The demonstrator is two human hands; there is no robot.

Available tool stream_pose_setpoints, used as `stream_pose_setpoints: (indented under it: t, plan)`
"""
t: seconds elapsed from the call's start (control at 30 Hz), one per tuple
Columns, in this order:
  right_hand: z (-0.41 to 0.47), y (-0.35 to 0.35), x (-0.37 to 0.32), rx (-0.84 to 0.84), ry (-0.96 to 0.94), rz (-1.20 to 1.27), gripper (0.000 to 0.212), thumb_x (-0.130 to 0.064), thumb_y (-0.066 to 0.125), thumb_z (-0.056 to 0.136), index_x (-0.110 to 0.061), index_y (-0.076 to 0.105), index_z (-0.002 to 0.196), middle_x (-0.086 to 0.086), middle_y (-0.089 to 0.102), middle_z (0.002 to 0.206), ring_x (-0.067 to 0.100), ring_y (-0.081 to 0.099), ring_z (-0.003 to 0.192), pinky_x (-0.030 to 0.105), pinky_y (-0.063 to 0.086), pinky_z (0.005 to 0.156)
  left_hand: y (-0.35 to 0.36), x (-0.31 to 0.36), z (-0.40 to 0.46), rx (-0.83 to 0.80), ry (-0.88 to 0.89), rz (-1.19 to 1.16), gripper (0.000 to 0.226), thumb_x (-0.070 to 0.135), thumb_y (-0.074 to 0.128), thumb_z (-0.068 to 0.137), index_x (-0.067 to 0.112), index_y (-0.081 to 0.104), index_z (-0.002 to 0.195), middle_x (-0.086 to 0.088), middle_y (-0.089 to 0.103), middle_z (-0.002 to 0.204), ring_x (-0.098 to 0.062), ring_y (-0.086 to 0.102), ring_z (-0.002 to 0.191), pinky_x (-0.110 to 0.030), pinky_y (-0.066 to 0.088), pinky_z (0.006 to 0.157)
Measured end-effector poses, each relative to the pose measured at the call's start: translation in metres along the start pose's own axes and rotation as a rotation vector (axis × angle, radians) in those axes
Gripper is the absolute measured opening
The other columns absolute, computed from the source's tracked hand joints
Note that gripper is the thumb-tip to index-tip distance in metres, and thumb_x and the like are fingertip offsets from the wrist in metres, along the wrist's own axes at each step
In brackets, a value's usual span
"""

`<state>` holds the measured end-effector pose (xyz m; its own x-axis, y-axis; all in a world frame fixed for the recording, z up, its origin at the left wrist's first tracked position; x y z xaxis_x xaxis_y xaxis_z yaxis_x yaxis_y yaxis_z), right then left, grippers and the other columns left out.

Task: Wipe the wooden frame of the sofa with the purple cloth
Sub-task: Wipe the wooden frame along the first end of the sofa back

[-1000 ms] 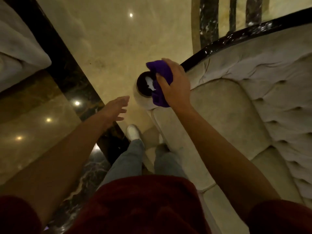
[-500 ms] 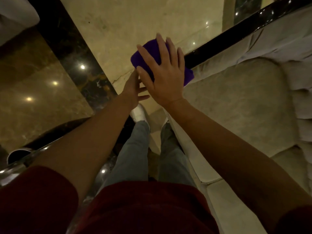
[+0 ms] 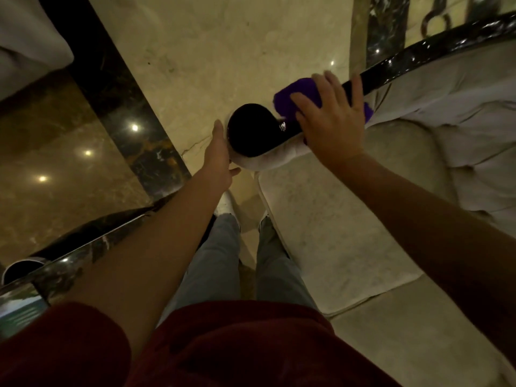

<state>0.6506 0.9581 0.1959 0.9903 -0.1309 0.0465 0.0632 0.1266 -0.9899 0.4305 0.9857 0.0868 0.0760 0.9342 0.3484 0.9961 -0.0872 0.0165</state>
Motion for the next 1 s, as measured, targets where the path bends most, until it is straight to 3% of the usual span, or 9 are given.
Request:
stream_pose_setpoints:
  t: [0.13,0.3,0.47,0.57,0.7,0.9,1.0]
  plan:
    - [0.011,-0.004,0.019,-0.043,0.215,0.072,0.036,-0.035,0.049,0.104,-0.018,0.068,0.129,0.018,0.06,0.146,0.04,0.048,0.144,0.066,0.023,0.124,0.001,-0.006,-0.006,0.005,0.013,0.026,0.053,0.057,0.038,0.102,0.03,0.048,0.146,0.006,0.047,0.153,-0.02,0.049,0.131,-0.05,0.044,0.109]
    - [0.004,0.012,-0.061,-0.054,0.27,0.204,0.039,-0.035,0.053,0.099,-0.019,0.071,0.13,0.015,0.062,0.145,0.037,0.049,0.143,0.059,0.022,0.125,-0.013,-0.01,0.001,-0.012,0.048,0.019,0.051,0.049,0.04,0.106,0.028,0.042,0.152,0.005,0.046,0.155,-0.023,0.051,0.134,-0.051,0.046,0.108]
    - [-0.008,0.019,-0.117,-0.052,0.386,0.392,0.044,-0.031,0.056,0.099,-0.02,0.065,0.14,0.02,0.045,0.161,0.042,0.033,0.153,0.061,0.02,0.127,-0.024,-0.013,0.001,-0.051,0.056,-0.126,0.046,0.046,0.039,0.107,0.024,0.052,0.145,-0.002,0.058,0.142,-0.03,0.058,0.124,-0.05,0.048,0.106]
    - [-0.006,0.023,-0.115,-0.073,0.277,0.386,0.042,-0.027,0.056,0.102,-0.019,0.063,0.142,0.021,0.041,0.163,0.042,0.03,0.155,0.063,0.021,0.126,-0.026,-0.019,-0.004,-0.043,0.063,-0.154,0.05,0.047,0.03,0.108,0.021,0.05,0.146,-0.001,0.058,0.14,-0.029,0.058,0.124,-0.05,0.046,0.108]
    - [-0.004,0.026,-0.104,-0.125,0.102,0.331,0.043,-0.029,0.05,0.102,-0.019,0.062,0.142,0.021,0.04,0.163,0.042,0.03,0.155,0.063,0.021,0.126,-0.02,-0.02,-0.007,0.048,0.079,-0.083,0.046,0.048,0.034,0.107,0.023,0.054,0.14,0.0,0.06,0.131,-0.027,0.06,0.116,-0.046,0.049,0.103]
    - [0.012,0.029,-0.076,-0.209,-0.124,0.225,0.043,-0.034,0.043,0.105,-0.027,0.057,0.145,0.018,0.045,0.16,0.039,0.042,0.147,0.055,0.033,0.118,-0.021,0.004,0.005,0.281,0.178,0.22,0.022,0.026,0.047,0.098,0.017,0.068,0.096,-0.01,0.065,0.116,-0.023,0.057,0.1,-0.039,0.048,0.088]
    - [0.013,0.017,-0.047,-0.188,-0.161,0.152,0.041,-0.033,0.044,0.103,-0.024,0.061,0.14,0.017,0.058,0.146,0.038,0.055,0.132,0.052,0.038,0.11,-0.024,0.013,0.003,0.387,0.285,0.219,0.031,0.021,0.046,0.099,0.005,0.07,0.11,-0.022,0.064,0.124,-0.022,0.054,0.096,-0.033,0.041,0.08]
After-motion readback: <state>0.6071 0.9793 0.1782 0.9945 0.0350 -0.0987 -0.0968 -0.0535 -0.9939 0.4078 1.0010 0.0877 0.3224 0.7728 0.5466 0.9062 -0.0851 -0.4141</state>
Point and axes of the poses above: each hand's wrist, its own z-axis towards the middle knuckle, its own y-axis out of the palm, x = y × z, the point moved 6 cm from there along z, towards the middle knuckle
